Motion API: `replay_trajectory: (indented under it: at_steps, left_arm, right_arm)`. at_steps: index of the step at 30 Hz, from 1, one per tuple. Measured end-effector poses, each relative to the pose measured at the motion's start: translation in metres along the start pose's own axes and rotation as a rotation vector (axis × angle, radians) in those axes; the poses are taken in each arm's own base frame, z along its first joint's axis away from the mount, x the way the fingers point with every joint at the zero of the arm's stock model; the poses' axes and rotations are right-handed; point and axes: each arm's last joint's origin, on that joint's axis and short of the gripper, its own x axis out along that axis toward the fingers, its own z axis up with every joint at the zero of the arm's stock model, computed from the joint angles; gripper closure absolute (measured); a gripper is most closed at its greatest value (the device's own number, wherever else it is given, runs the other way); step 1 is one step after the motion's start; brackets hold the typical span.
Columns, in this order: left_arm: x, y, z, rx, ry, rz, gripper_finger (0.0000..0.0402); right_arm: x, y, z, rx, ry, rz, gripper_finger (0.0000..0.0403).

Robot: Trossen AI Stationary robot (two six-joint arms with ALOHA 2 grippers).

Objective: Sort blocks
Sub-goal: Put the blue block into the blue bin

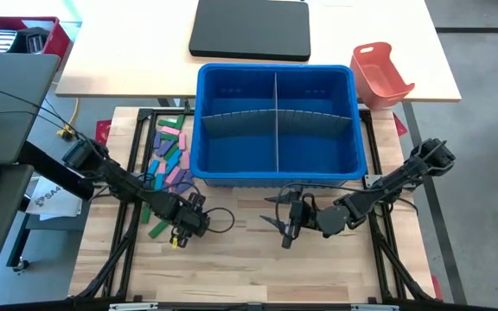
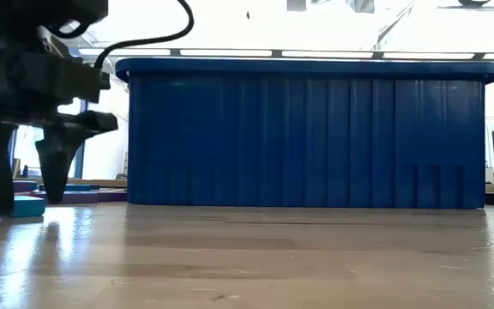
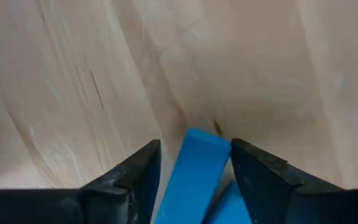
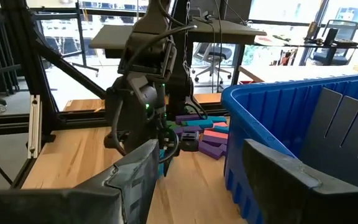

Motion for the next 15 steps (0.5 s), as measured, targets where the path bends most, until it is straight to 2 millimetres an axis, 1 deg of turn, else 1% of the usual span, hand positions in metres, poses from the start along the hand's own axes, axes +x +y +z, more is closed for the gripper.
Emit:
replay_trajectory:
  at_steps: [5, 9, 13, 15]
  left_arm:
    - [0.005, 0.000, -0.007, -0.009, 0.008, -0.002, 0.0263]
    - [0.008, 0.000, -0.009, -0.034, -0.002, -0.003, 0.0285]
    - [0.004, 0.002, -0.002, -0.071, -0.023, 0.004, 0.0306]
    - [-0.003, 0.005, 0.010, -0.091, -0.078, 0.030, 0.0306]
  right_arm:
    - [0.000, 0.000, 0.000, -0.001, 0.003, 0.000, 0.0176]
    - [0.000, 0.000, 0.000, 0.001, 0.003, -0.001, 0.0176]
    - [0.000, 0.000, 0.000, 0.001, 0.003, -0.001, 0.0176]
    - [0.000, 0.000, 0.000, -0.003, 0.004, -0.001, 0.0176]
